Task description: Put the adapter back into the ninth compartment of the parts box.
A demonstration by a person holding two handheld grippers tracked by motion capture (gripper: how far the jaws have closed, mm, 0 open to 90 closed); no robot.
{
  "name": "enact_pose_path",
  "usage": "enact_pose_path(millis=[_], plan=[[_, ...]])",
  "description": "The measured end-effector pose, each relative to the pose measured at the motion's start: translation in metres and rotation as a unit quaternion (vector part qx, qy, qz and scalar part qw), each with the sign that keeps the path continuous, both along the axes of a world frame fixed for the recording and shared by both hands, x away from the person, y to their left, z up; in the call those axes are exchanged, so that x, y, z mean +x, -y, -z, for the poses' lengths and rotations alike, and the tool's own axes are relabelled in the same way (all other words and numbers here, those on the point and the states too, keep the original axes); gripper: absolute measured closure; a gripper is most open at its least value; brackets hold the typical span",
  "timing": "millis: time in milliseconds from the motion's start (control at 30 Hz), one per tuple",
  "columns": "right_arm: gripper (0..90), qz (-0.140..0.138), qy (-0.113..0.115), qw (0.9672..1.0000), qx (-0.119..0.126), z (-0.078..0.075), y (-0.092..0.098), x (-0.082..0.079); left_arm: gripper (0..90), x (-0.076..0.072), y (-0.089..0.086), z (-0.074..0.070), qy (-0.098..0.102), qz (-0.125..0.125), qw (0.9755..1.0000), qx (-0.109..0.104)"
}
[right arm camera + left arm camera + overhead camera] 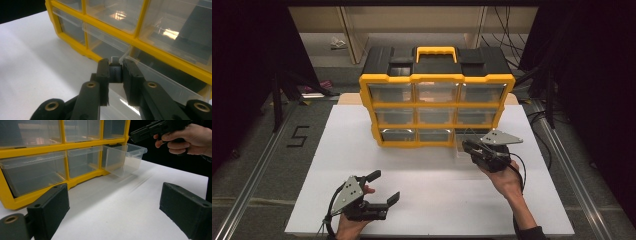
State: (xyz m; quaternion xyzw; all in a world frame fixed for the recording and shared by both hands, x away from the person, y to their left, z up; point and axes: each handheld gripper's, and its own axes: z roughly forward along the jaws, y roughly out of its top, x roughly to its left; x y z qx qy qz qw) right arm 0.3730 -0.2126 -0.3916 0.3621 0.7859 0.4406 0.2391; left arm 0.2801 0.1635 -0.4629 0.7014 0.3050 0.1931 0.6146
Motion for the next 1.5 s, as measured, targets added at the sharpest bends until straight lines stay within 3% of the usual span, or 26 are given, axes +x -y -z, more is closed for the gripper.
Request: enact_pose_path(millis=[500,600,633,767,1100,1500], plan=[[75.9,0.018,-0.014,0.9997,-0.001,0.007,0.001,0.013,8.4,0.0,0.0,0.0,-0.001,0.001,1.0,0.0],[69.3,0.024,-0.02,0.9995,0.006,0.009,0.001,0.017,8.4,0.0,0.0,0.0,-0.002,0.001,1.0,0.0],[59.0,0.031,-0.028,0.9991,0.009,0.01,0.001,0.019,8.4,0.0,0.0,0.0,-0.002,0.002,1.0,0.0],[45.9,0.038,-0.022,0.9989,0.015,0.008,0.002,0.019,8.4,0.0,0.0,0.0,-0.002,0.002,1.0,0.0],[33.3,0.005,-0.003,0.9991,0.041,-0.005,-0.004,0.003,8.4,0.0,0.0,0.0,-0.003,0.003,1.0,-0.002],[30.5,-0.023,0.018,0.9968,0.074,-0.013,-0.015,-0.015,8.4,0.0,-0.001,-0.001,-0.003,0.003,1.0,-0.004]])
